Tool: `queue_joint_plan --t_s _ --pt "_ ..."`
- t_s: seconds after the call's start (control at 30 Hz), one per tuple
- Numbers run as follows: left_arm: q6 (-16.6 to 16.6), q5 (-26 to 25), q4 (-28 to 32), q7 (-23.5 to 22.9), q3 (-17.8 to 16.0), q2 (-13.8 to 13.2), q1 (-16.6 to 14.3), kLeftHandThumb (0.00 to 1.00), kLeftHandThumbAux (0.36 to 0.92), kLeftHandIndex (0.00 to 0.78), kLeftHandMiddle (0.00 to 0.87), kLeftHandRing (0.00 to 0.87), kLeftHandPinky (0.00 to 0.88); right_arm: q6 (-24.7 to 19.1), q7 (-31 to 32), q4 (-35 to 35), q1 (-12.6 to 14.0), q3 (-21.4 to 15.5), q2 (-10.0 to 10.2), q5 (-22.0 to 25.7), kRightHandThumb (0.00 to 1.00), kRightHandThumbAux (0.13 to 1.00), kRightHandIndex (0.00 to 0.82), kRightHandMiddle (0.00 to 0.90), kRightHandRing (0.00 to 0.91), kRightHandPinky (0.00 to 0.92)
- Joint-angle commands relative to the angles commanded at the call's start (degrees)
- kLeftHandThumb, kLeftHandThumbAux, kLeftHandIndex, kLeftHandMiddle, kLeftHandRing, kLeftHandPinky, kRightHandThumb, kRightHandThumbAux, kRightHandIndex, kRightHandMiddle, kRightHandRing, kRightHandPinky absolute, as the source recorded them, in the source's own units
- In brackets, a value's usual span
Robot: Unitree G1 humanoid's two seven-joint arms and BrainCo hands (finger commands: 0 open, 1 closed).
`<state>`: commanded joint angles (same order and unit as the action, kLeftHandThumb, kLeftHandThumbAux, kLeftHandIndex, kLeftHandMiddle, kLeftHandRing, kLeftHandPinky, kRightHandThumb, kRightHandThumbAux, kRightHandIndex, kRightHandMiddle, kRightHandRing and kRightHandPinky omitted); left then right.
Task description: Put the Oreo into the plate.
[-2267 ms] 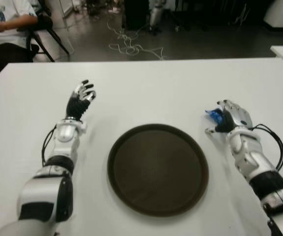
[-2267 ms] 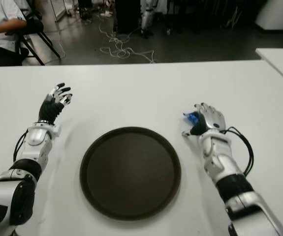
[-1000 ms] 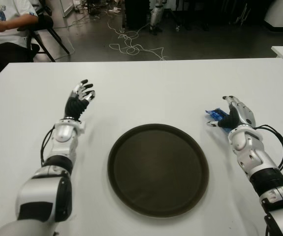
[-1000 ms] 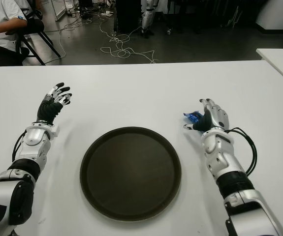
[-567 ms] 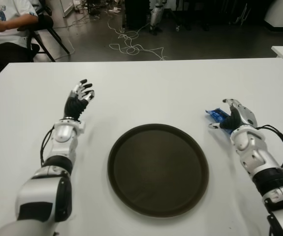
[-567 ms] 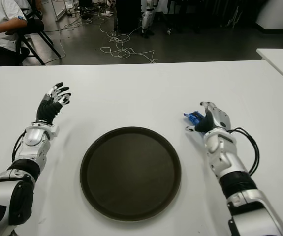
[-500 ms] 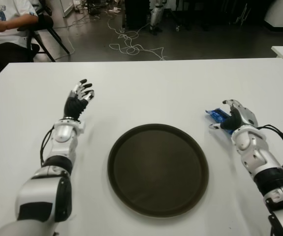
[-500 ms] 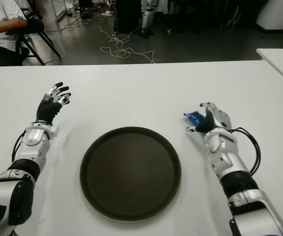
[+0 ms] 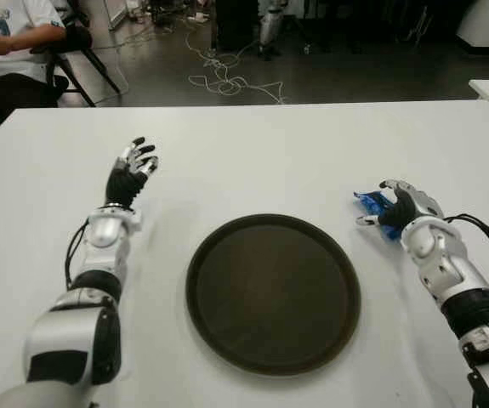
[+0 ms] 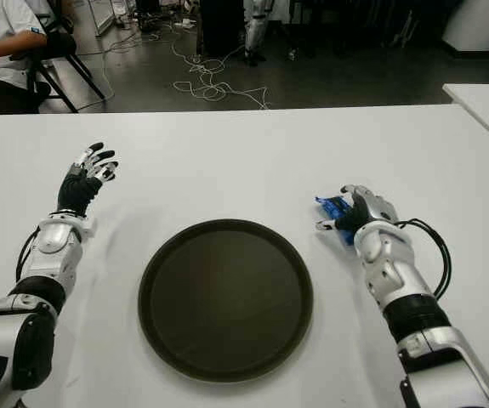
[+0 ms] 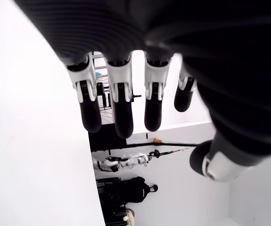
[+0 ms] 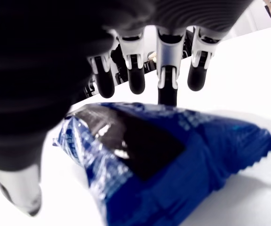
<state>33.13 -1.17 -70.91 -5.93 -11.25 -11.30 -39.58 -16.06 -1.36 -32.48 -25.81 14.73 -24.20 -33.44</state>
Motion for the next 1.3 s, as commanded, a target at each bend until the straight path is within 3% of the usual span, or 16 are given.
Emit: queue_joint_plan --t_s 0.57,0.77,1.03,1.13,1.17,1.2,1.3 --pt "0.8 -0.1 0.4 0.5 0.0 0.2 0.5 0.296 0.625 0.118 0.2 0.188 0.202 0.2 0.0 2.8 1.5 -0.5 -0.7 0.7 0.0 0.681 0.204 0.349 0.383 0.333" --pt "0.9 -0.1 0.6 0.5 0.0 0.3 0.6 0.296 0.624 0.118 0.205 0.189 0.2 0.7 -0.1 3.2 1.7 -0.6 -1.0 0.8 0.0 0.703 0.214 0.36 0.403 0.37" --pt "0.9 0.0 0.8 0.5 0.1 0.2 0.7 0.286 0.634 0.116 0.209 0.193 0.207 1.0 -1.1 4.0 2.3 -0.4 -1.4 -0.2 0.0 0.804 0.247 0.381 0.425 0.416" --pt "1.0 0.1 0.9 0.6 0.2 0.2 0.9 0.292 0.641 0.117 0.212 0.195 0.202 1.7 -2.5 3.6 2.6 0.2 -1.8 -1.4 0.007 0.884 0.281 0.417 0.451 0.457" --pt "0.9 0.1 1.0 0.6 0.2 0.2 0.9 0.295 0.649 0.12 0.213 0.196 0.201 1.9 -2.8 3.6 2.7 0.4 -1.8 -1.6 0.25 0.834 0.327 0.437 0.462 0.468" --pt "0.9 0.1 1.0 0.6 0.2 0.2 0.9 0.298 0.654 0.122 0.214 0.196 0.201 2.3 -3.3 3.8 2.9 0.4 -1.8 -1.8 0.406 0.802 0.357 0.449 0.469 0.476" --pt "0.9 0.0 1.0 0.6 0.1 0.3 0.9 0.301 0.654 0.12 0.208 0.193 0.201 3.1 -4.4 3.9 3.2 0.3 -1.8 -2.0 0.597 0.761 0.393 0.456 0.468 0.475"
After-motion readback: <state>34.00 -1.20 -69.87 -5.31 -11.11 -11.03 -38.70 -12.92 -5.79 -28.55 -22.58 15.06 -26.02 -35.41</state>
